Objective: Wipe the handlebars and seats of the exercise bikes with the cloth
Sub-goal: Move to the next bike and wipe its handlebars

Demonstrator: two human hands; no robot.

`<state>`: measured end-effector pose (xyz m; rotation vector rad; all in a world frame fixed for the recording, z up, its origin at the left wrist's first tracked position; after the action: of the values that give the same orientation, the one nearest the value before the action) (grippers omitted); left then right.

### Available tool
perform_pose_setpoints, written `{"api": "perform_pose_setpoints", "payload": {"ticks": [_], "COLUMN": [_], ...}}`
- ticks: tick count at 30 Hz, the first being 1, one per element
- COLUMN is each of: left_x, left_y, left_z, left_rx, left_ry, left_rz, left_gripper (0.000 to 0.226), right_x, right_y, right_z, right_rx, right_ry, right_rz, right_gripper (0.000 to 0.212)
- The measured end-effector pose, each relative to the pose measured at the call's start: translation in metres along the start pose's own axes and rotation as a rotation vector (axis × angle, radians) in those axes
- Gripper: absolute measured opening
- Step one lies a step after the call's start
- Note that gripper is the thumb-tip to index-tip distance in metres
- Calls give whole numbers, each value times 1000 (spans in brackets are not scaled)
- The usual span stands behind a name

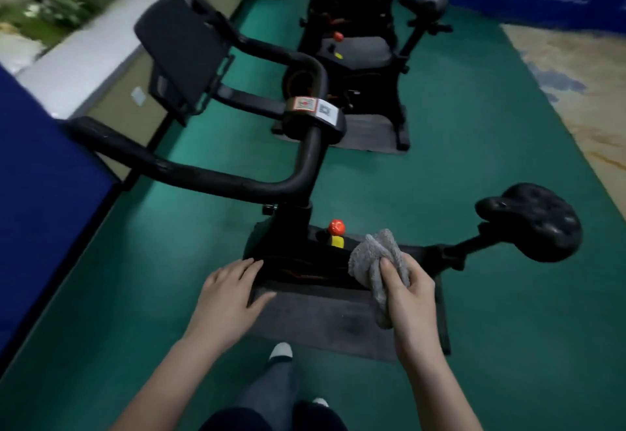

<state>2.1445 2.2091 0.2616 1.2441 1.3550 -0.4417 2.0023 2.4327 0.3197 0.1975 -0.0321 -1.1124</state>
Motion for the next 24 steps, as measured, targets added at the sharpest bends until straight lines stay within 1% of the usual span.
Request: {"api": "perform_pose_setpoints", "payload": {"ticks": [7,15,19,22,24], "left_x": [-7,-25,-40,-53,-66], "left_y": [11,-22,-22,-9,1], "left_z": [52,82,107,126,134], "left_rx": [-218,-345,-416,-505,-548], "left_ry": [37,147,187,307,391], "left_rz": [-49,-96,-172,-264,-351], "left_gripper": [68,69,68,68,68], "right_x": [43,108,138,164,185], "right_y": [-48,-96,-114,-121,-125], "right_z": [46,100,113,120,130], "right_rx": [-112,-222,-226,-234,-275], "right_ry": [-39,1,-5,29,68], "right_rz": [177,390,471,563,632], "right_gripper": [16,18,18,20,21]}}
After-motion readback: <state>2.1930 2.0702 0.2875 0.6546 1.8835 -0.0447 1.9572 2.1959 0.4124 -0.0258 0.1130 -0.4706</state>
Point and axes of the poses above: each hand's wrist, its own y-axis away from the middle knuckle, its own x-axis out of the palm, z = x × y, the point moved 8 cm from there along -y, towards the middle knuckle, and after that the axes turned 12 degrees about z, right-handed, at the moved point
